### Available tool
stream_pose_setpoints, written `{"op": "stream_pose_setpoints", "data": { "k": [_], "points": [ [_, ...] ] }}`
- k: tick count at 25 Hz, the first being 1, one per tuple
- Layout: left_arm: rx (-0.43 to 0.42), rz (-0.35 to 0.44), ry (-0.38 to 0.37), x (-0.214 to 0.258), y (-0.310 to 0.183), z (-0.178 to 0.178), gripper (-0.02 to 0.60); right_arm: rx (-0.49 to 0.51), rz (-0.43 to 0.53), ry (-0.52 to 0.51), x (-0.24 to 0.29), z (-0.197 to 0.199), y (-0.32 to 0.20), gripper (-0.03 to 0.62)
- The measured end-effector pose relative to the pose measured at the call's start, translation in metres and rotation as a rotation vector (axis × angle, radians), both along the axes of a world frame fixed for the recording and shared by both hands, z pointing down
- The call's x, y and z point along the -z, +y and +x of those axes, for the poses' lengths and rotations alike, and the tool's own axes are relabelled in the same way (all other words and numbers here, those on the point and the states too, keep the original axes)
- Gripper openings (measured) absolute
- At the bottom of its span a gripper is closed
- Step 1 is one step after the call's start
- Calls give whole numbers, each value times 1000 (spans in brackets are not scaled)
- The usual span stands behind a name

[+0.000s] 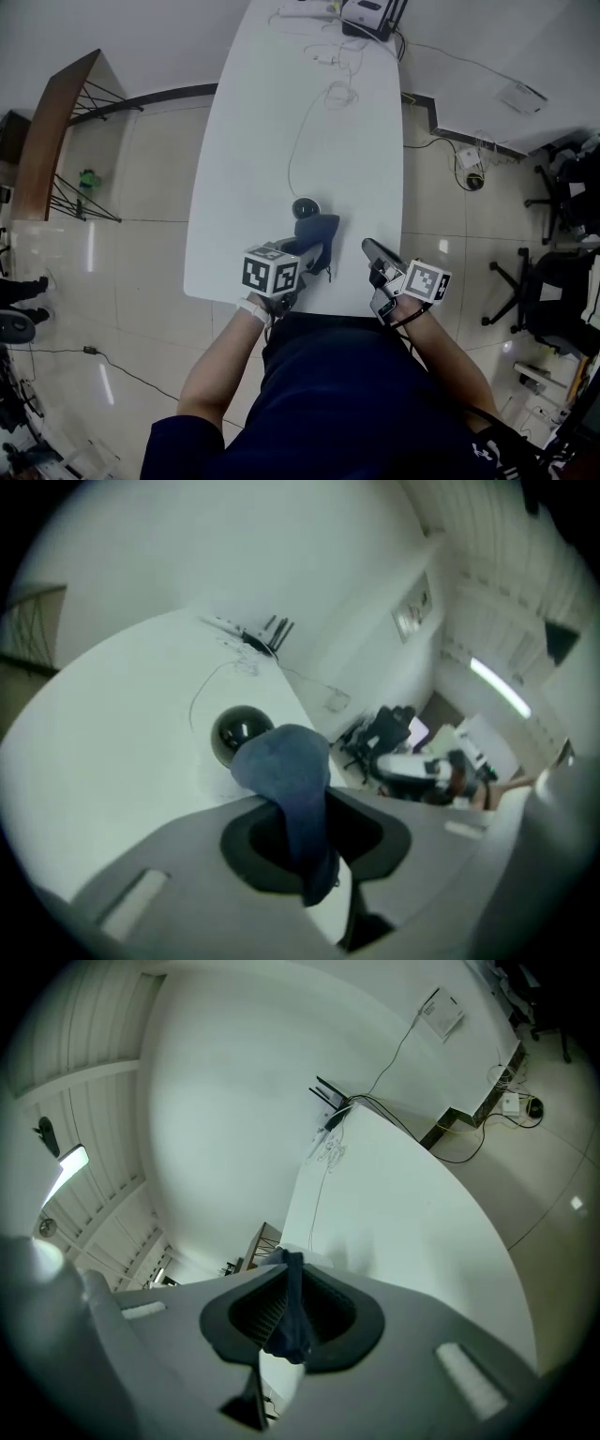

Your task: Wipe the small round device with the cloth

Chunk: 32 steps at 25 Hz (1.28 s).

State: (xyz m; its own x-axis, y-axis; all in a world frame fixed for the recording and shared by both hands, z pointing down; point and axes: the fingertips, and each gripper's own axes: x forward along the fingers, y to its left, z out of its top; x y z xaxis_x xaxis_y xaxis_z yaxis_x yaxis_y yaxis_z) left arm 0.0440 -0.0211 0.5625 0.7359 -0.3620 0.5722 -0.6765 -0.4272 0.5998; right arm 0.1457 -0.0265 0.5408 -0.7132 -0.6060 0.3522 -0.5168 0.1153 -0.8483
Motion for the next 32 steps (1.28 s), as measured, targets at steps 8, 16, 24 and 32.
{"op": "stream_pose_setpoints", "data": {
  "k": [8,16,24,32],
  "points": [
    [199,51,218,43,-62,-97,67,-32,3,-2,0,-7,-2,48],
    [-318,-105,-73,-30,-99,-68,67,-93,13,12,10,-14,5,48],
    [-465,-218,-113,-63,-105,-55,67,-193,0,9,9,2,17,48],
    [-581,76,-161,20,-97,-40,67,-149,-19,-12,-2,-1,15,48]
  ]
}}
